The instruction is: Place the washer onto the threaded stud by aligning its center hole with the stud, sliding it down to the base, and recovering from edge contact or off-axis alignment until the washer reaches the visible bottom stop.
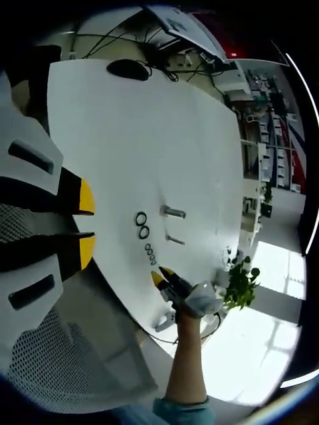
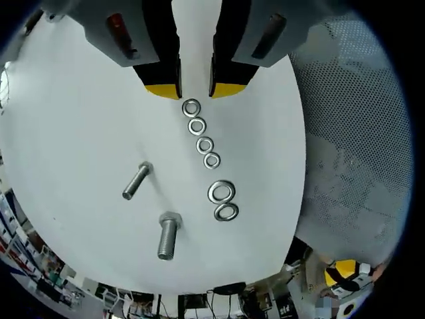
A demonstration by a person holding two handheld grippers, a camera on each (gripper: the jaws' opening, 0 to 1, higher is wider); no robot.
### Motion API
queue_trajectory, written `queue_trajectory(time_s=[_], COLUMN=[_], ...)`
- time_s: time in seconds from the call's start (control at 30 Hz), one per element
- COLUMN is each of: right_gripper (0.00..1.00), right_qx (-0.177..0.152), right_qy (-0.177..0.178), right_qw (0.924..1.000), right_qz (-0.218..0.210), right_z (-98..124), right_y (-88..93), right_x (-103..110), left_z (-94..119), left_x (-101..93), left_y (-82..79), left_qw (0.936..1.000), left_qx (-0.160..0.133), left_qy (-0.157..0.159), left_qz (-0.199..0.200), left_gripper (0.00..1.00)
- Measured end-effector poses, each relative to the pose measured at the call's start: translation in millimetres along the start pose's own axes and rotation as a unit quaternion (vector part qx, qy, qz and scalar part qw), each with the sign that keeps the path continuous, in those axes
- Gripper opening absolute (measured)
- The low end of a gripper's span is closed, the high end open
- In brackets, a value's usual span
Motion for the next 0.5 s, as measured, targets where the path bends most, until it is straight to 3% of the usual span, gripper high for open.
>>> queue_trajectory(time_s=[0.33, 0.37, 0.5], right_gripper=[0.19, 0.17, 0.17], right_qx=[0.038, 0.027, 0.039], right_qy=[-0.009, -0.001, -0.004], right_qw=[0.9991, 0.9991, 0.9990], right_qz=[0.018, 0.031, 0.023], right_z=[-13, -12, -10], right_y=[-4.5, -7.3, -7.1], right_x=[-1, -3, -3], left_z=[0, -1, -1], left_x=[-0.1, -0.1, -0.1], left_y=[0.3, 0.3, 0.3], left_qw=[1.0000, 1.0000, 1.0000], left_qx=[0.004, 0.004, 0.006], left_qy=[0.004, 0.004, 0.005], left_qz=[-0.002, -0.002, -0.003], left_gripper=[0.08, 0.08, 0.08])
Point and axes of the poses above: the point that each gripper's makers call its tool centre point, and the gripper's own axes: z roughly backward along the fingers, x roughly to its left, y roughly out of its underside, the point moved 9 cm from there along z, roughly backward along the fingers, and after that the axes turned 10 degrees about -y, right-handed, at the moved point
